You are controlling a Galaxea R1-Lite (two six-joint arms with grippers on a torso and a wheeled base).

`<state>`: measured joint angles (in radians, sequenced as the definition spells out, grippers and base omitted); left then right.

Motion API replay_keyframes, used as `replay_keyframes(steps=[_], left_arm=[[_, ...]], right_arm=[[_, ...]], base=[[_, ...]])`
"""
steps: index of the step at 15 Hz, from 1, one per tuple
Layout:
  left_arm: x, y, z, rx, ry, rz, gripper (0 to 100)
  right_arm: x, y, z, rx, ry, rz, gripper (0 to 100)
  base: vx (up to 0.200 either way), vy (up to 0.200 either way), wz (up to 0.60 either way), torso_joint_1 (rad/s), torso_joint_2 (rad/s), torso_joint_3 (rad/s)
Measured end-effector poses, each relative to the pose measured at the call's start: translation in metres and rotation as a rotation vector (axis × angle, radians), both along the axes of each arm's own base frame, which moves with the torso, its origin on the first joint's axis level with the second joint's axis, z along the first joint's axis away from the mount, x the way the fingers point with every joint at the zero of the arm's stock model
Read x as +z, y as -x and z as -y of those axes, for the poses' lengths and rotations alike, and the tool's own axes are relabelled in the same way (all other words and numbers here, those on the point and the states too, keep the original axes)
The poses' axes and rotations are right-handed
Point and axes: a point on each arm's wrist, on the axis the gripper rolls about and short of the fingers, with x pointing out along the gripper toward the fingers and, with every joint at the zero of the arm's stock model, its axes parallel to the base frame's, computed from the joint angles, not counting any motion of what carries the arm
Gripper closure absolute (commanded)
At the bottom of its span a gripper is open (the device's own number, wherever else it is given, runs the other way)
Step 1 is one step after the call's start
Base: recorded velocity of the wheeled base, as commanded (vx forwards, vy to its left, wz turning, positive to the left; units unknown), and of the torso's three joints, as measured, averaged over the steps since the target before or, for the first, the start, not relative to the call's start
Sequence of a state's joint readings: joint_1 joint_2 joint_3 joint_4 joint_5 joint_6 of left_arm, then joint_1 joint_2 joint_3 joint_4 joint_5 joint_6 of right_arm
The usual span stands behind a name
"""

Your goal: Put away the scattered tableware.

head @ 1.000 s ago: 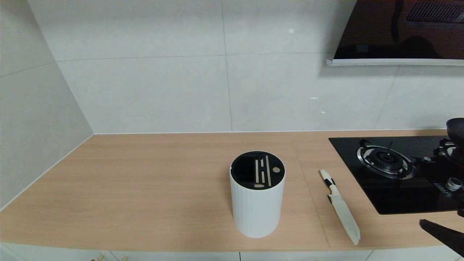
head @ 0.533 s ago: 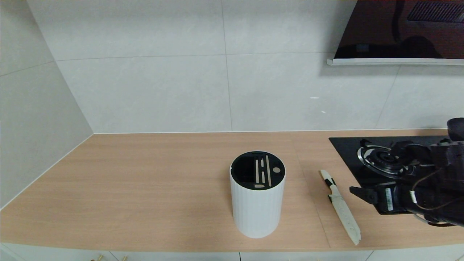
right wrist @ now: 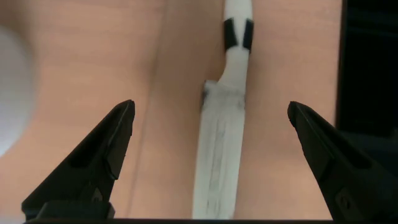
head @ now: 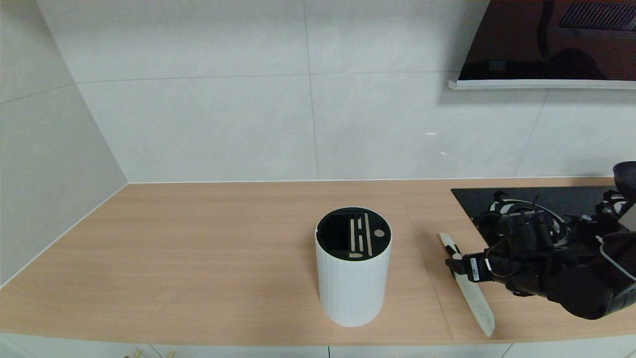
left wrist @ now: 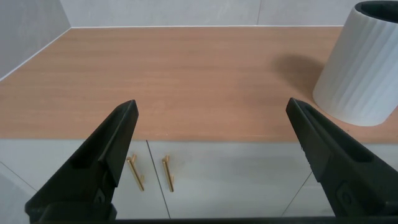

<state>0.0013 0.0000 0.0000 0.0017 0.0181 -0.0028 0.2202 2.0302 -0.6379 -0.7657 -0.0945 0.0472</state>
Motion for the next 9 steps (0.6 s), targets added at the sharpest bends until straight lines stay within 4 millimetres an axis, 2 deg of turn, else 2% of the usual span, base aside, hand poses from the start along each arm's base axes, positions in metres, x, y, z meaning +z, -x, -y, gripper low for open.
replay_keyframes(steps=[5,9], left_arm=[[0.0,0.0,0.0,0.0,0.0,0.0,0],[0.0,0.0,0.0,0.0,0.0,0.0,0]], right_arm=[[-0.041,-0.019,0.003,-0.051,0.018,-0.026,0],[-0.054,-0.023,0.003,-0.061,0.015,-0.053,0]], base=[[0.0,0.0,0.0,0.0,0.0,0.0],[0.0,0.0,0.0,0.0,0.0,0.0]])
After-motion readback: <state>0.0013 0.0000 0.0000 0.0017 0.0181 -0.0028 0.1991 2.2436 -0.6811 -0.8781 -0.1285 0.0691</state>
